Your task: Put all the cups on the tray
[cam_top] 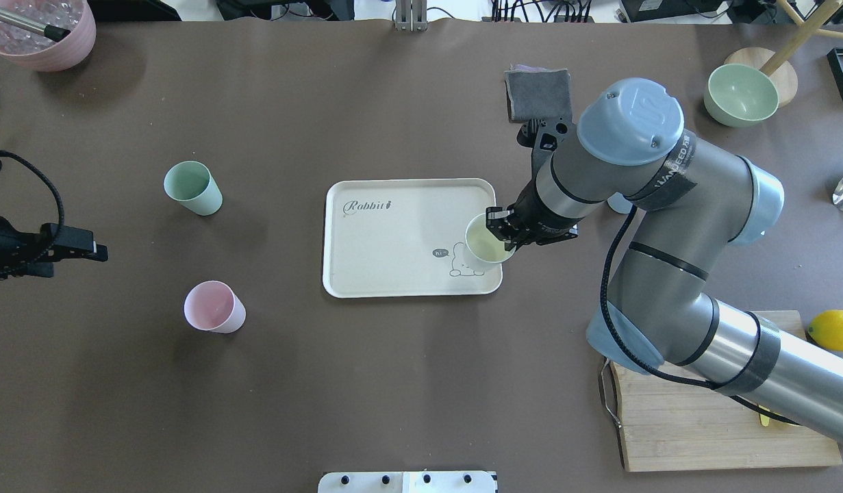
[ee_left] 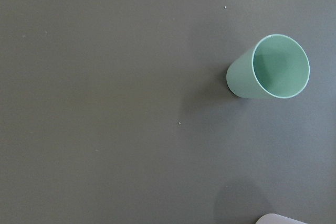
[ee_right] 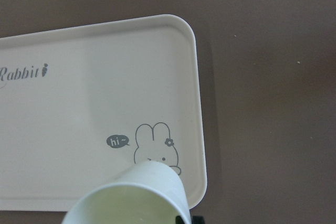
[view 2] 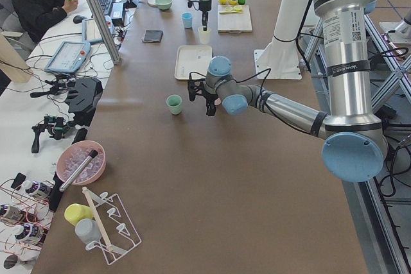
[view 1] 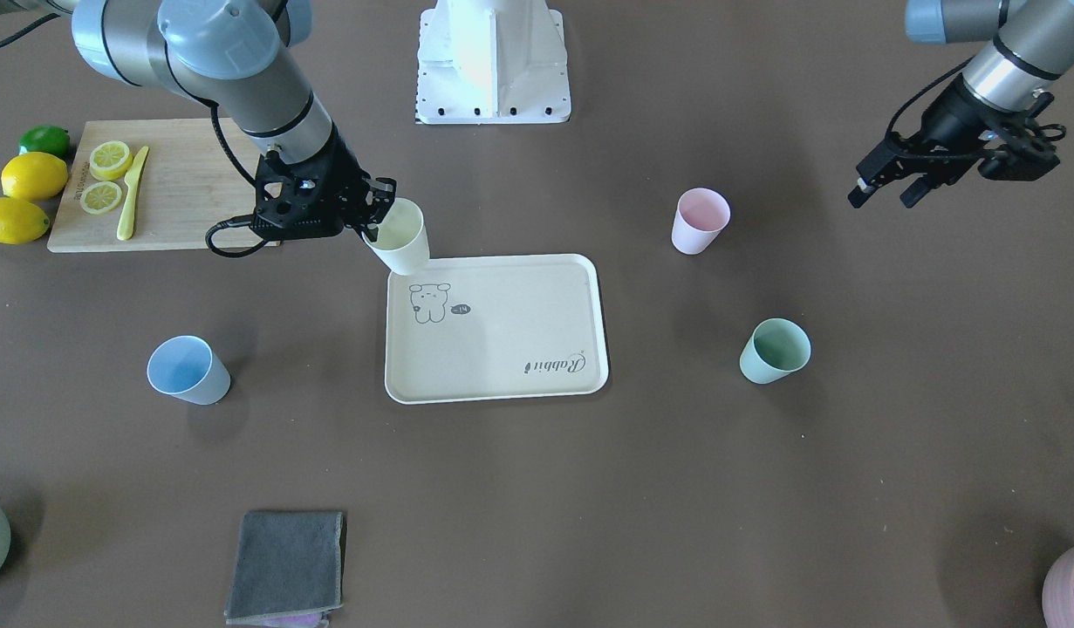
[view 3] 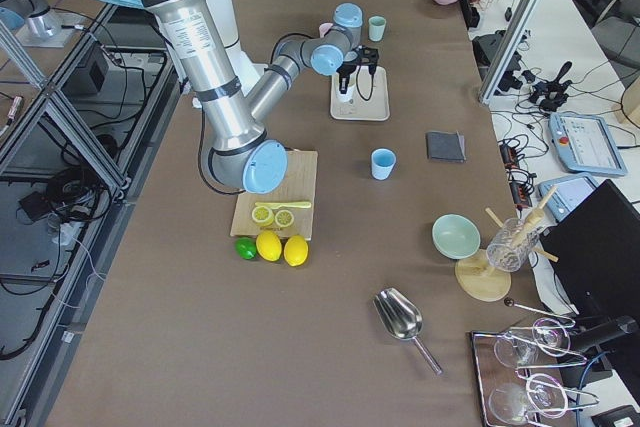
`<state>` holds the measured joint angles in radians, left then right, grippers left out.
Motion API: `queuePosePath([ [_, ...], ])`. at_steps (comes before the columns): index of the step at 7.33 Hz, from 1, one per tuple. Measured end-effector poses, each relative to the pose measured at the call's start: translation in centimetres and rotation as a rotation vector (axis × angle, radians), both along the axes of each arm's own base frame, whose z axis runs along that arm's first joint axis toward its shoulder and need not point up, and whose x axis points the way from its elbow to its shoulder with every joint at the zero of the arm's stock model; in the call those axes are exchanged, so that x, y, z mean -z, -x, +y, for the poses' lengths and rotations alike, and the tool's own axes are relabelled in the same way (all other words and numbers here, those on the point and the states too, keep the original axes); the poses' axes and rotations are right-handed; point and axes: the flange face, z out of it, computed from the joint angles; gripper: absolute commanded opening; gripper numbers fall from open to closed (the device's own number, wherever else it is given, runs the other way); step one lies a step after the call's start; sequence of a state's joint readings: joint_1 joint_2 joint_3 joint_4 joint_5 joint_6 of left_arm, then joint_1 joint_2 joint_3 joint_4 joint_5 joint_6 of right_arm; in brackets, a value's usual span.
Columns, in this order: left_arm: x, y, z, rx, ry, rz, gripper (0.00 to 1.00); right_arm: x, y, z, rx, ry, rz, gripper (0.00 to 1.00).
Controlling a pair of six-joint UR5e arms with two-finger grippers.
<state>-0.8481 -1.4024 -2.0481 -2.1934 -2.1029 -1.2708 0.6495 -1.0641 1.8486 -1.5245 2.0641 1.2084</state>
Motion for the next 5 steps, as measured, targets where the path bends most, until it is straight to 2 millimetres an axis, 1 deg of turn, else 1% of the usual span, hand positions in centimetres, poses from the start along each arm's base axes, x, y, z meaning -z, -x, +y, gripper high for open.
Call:
queuePosePath([
  [1, 0.5, -1.4, 0.7, 0.002, -0.006, -0.005, 0.98, -0.3, 0.7, 0.0, 0.005, 0.002, 0.008, 0.00],
  [2, 0.8, -2.1, 1.1, 0.001, -0.011, -0.007, 0.98, -0.4, 1.7, -0.2, 0.011, 0.005, 0.015, 0.00],
  [3, 1.0, -2.5, 1.4, 0.000, -0.013, -0.008, 0.98, -0.3, 2.8, -0.5, 0.016, 0.008, 0.021, 0.00],
  [5, 1.2, -3.6, 2.1, -0.012, -0.026, -0.014, 0.98, -0.3, 3.9, -1.1, 0.018, 0.010, 0.032, 0.00],
])
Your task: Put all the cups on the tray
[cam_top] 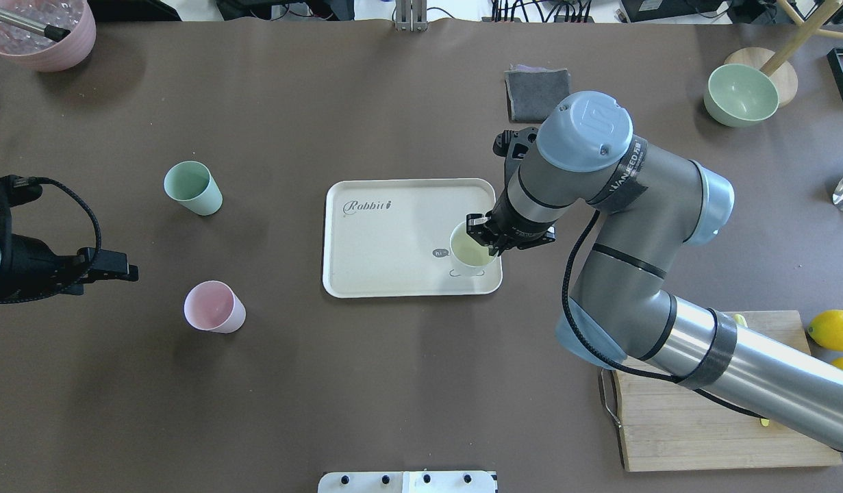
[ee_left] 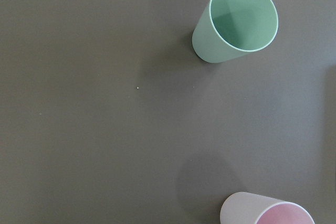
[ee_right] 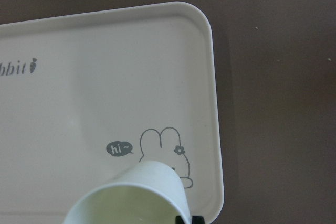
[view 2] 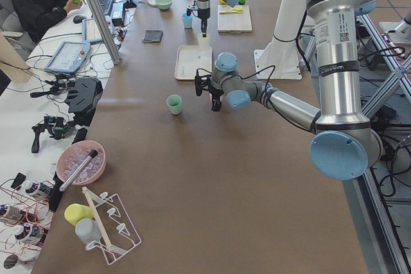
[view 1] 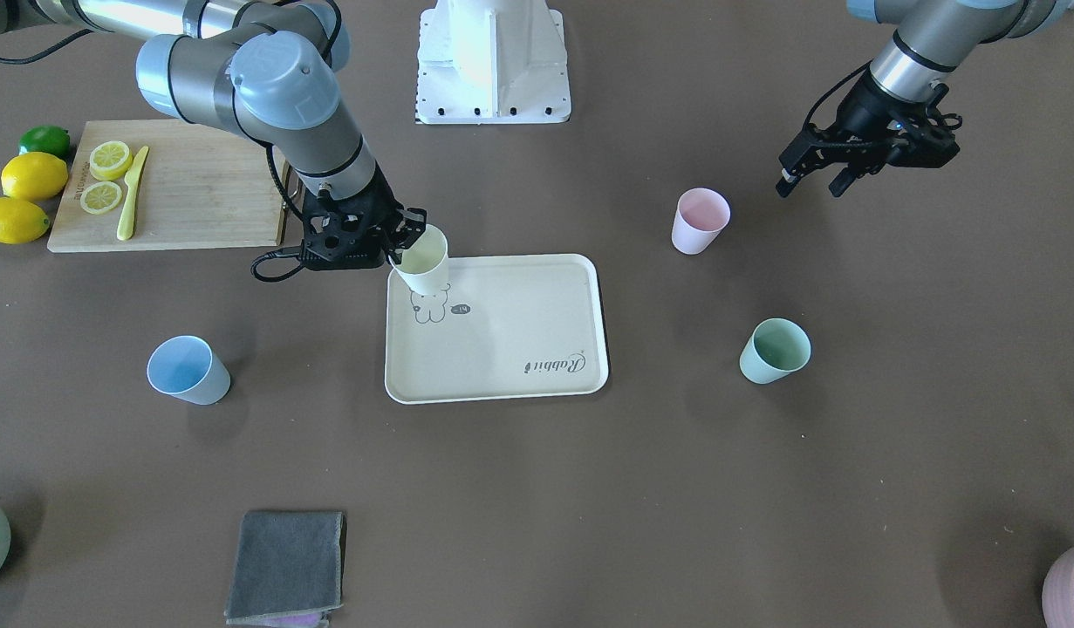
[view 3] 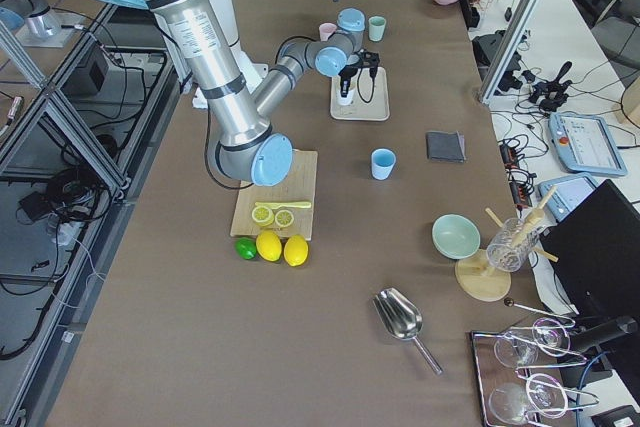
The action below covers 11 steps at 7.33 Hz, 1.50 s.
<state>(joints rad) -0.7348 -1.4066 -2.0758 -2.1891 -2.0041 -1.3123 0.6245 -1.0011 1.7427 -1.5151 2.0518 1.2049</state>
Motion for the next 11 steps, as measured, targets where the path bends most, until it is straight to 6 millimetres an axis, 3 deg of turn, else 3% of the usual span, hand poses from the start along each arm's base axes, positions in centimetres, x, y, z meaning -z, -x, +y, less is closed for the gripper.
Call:
queuePosePath([
  [6, -0.2, -3.2, 2.3, -0.036, -0.022, -0.026, 0.98, -0.1, 1.5, -1.1, -0.010, -0.002, 0.022, 0.00],
  [9, 1.0, -5.6, 2.7, -0.050, -0.026, -0.018, 0.97, -0.7, 2.4, -2.0, -0.022, -0.018, 0.020, 0.00],
  [10, 1.6, -6.4, 2.5, -0.050, -0.026, -0.023, 0.97, -0.9, 2.8, -2.3, -0.025, -0.022, 0.014, 0.10],
  [11, 1.9, -6.9, 2.3, -0.049, -0.024, -0.028, 0.96, -1.0, 3.0, -2.3, -0.025, -0.023, 0.011, 0.71],
])
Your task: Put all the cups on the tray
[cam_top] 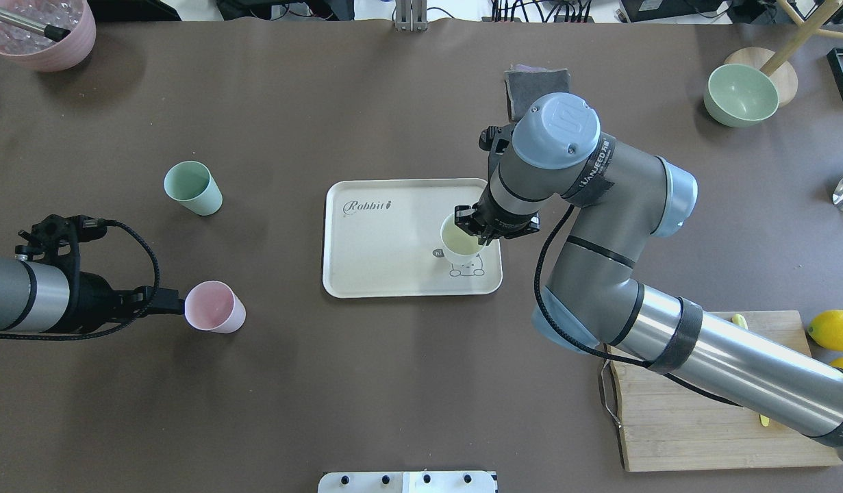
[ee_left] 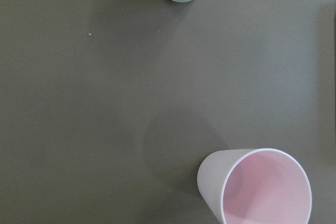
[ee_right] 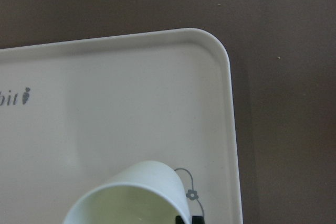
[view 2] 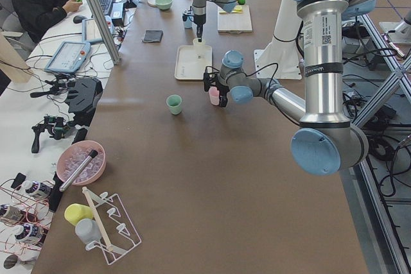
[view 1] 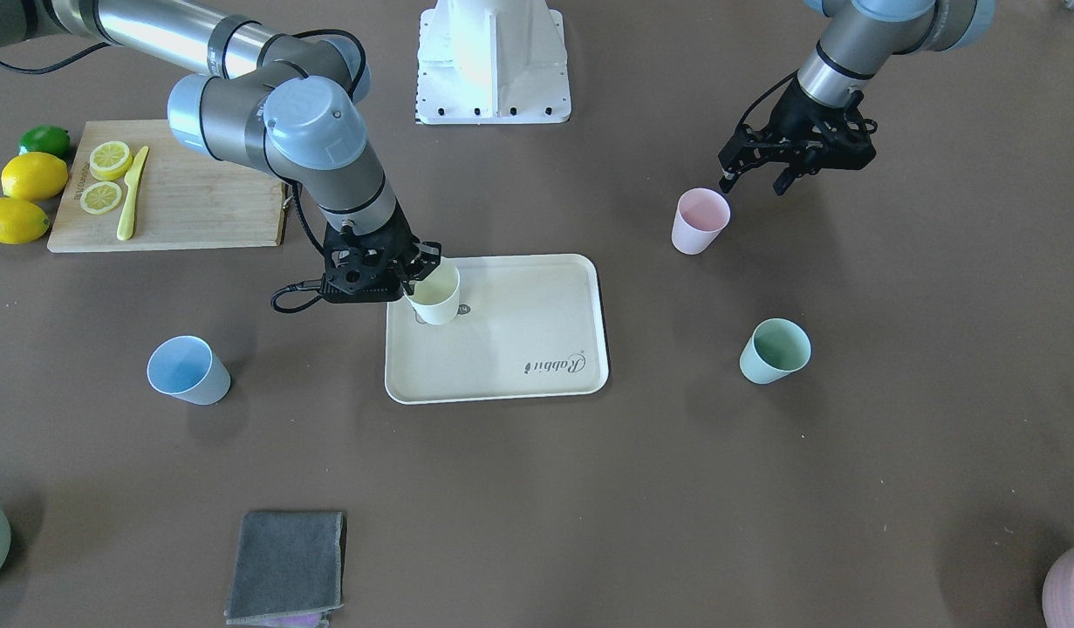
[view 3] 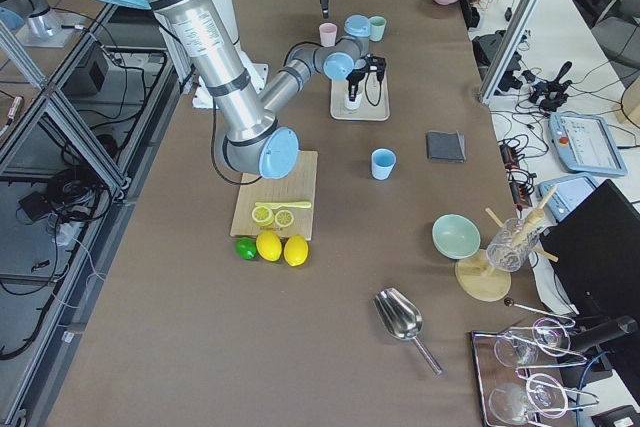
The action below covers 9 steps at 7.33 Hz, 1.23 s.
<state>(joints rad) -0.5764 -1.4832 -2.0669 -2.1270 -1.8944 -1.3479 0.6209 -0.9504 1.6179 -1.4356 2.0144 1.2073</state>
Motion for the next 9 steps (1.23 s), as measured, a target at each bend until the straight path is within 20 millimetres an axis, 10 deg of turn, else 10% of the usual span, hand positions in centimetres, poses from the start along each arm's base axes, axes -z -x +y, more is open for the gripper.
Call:
queuePosePath([
  [1, -0.1, -0.3, -0.2, 0.000, 0.003, -0.005, 0.96, -0.1, 0.3, 0.2, 0.003, 0.000, -0.001, 0.99],
  [7, -0.1, -3.7, -2.4, 0.000, 0.003, -0.006, 0.62, 1.4, -1.2, 0.3, -0.031, 0.038, -0.021, 1.00],
  [9, -0.1, -4.4, -2.8, 0.000, 0.005, -0.007, 0.10, 2.6, -4.5, -1.0, -0.043, 0.064, -0.027, 1.00],
])
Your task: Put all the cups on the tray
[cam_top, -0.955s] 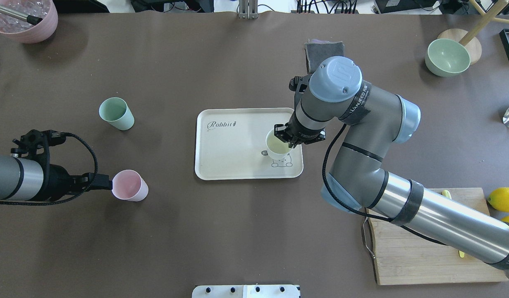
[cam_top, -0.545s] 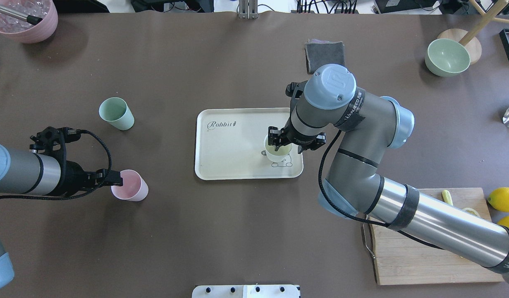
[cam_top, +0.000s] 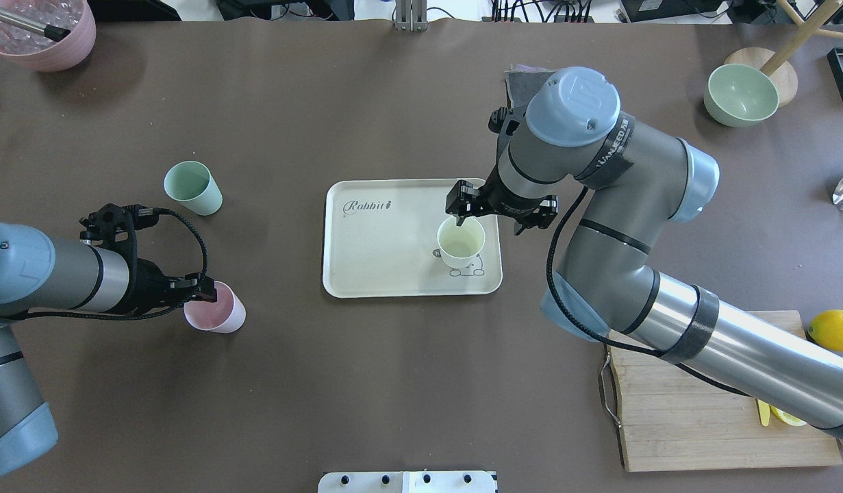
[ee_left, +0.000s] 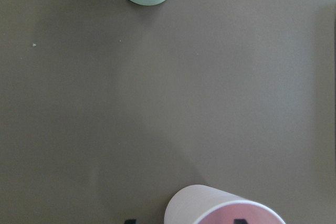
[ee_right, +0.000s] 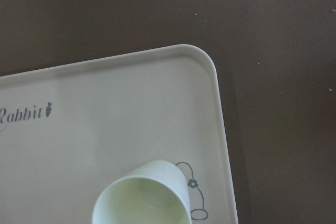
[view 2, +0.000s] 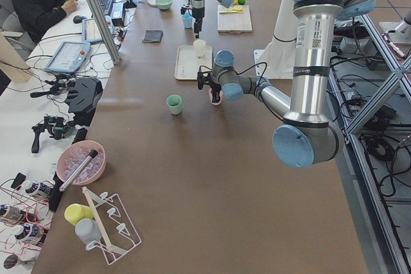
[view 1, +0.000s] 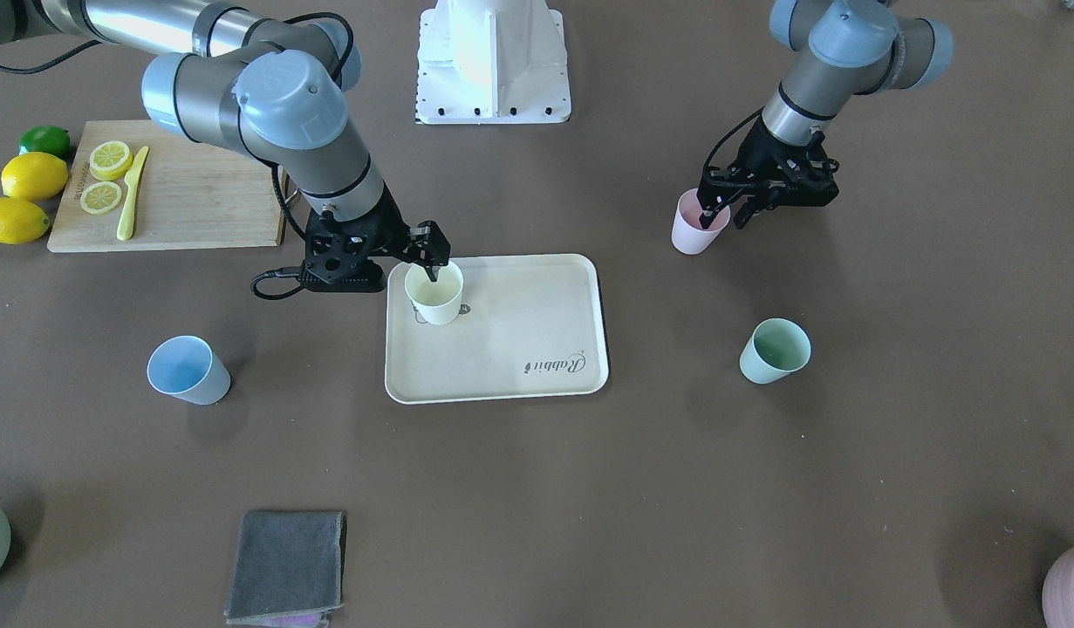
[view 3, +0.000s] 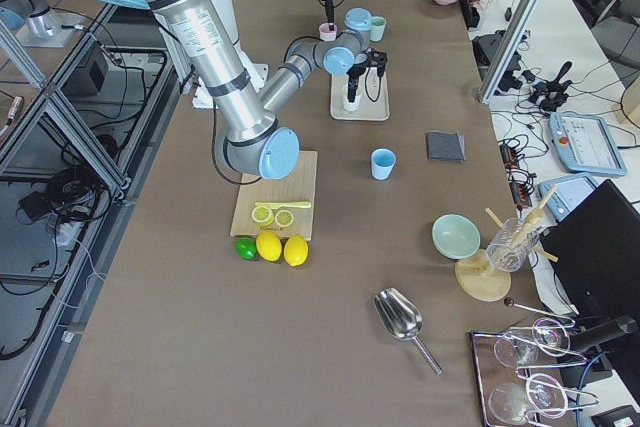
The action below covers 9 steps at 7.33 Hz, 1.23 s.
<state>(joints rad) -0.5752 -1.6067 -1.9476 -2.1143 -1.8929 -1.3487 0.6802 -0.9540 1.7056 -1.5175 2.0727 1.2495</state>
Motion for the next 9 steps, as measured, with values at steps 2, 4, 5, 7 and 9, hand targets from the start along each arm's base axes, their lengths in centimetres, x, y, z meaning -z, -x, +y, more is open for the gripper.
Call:
queuePosePath([
  [2, -0.4, 0.1, 0.0, 0.000, 0.007, -0.009, 0.00, 0.7, -3.0, -1.3, -0.013, 0.028, -0.005, 1.00],
  [4, 0.0, 0.2, 0.1, 0.000, 0.007, -0.005, 0.00, 0.1, -5.6, -2.9, -0.007, 0.019, 0.004, 1.00],
  [5, 1.2, 0.4, -0.1, -0.006, 0.011, 0.004, 0.00, -0.5, -7.4, -3.9, 0.011, -0.009, 0.029, 1.00],
  [7, 7.6, -0.1, -2.5, -0.007, 0.046, 0.008, 0.00, -2.8, -11.0, -5.9, 0.042, -0.065, 0.079, 1.00],
  [9, 13.8, -1.8, -5.1, 0.007, 0.076, -0.021, 0.00, -6.2, -13.2, -7.7, 0.071, -0.104, 0.124, 1.00],
])
